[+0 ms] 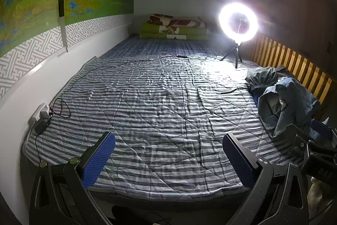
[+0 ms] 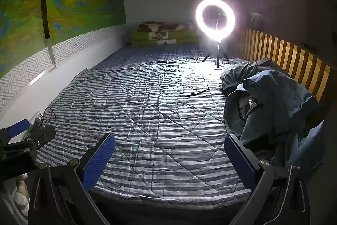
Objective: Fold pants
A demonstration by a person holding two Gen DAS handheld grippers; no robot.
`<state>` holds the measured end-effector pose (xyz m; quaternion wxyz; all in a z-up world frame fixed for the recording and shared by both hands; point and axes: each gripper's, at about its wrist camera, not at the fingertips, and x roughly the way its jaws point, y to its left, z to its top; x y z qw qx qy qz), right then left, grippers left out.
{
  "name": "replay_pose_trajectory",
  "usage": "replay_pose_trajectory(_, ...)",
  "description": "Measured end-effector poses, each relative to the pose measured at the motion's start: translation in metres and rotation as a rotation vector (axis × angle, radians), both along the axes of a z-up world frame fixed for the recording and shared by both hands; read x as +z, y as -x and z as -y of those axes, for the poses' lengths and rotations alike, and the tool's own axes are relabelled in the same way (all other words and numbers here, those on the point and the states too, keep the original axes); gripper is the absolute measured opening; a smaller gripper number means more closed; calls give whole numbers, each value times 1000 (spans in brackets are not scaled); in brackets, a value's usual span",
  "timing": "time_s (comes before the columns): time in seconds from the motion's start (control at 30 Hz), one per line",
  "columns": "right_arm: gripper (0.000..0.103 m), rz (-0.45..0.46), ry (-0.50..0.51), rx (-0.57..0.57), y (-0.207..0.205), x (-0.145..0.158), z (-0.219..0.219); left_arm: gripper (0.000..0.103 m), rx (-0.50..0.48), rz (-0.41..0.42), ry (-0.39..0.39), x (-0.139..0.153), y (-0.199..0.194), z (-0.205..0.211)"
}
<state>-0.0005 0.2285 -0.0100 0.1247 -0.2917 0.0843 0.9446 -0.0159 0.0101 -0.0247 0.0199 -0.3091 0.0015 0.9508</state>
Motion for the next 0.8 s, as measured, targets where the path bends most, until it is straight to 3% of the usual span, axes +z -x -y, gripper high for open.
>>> replay_pose_trajectory(0.8,102,-10,-16,-16,-1,6,7,103,-13,-26,14,12,2,3)
